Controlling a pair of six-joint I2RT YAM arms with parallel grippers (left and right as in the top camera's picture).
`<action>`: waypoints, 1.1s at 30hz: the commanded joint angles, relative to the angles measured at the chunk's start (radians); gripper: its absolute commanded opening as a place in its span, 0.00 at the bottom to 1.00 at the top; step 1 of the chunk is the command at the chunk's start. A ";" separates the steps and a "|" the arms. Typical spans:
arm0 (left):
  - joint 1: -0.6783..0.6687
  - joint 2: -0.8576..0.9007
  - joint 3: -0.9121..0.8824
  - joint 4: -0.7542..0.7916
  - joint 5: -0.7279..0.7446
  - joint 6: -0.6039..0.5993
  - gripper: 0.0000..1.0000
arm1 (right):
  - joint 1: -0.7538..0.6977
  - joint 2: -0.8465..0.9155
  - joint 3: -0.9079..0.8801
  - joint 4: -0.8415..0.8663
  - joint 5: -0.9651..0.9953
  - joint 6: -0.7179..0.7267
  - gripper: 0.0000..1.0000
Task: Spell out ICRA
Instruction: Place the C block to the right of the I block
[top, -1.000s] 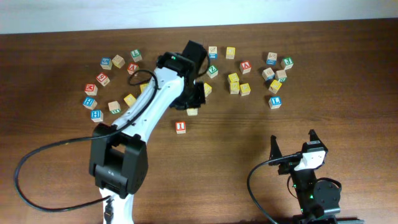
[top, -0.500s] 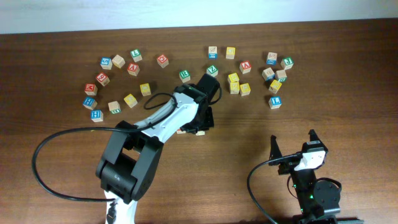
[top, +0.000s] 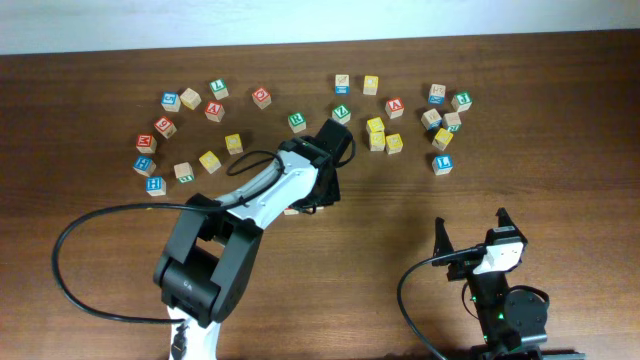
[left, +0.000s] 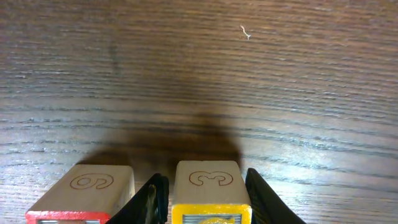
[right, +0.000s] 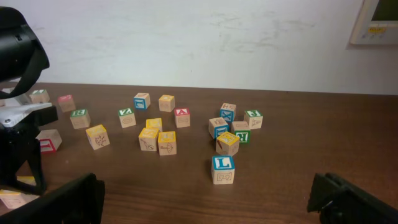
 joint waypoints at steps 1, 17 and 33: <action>0.004 -0.006 -0.009 -0.011 -0.015 -0.009 0.28 | 0.005 -0.006 -0.005 -0.006 0.008 -0.003 0.98; 0.004 -0.006 0.118 -0.097 -0.015 -0.002 0.50 | 0.005 -0.006 -0.005 -0.006 0.008 -0.003 0.98; 0.377 -0.006 0.599 -0.628 -0.130 0.112 0.99 | 0.005 -0.006 -0.005 -0.006 0.008 -0.003 0.98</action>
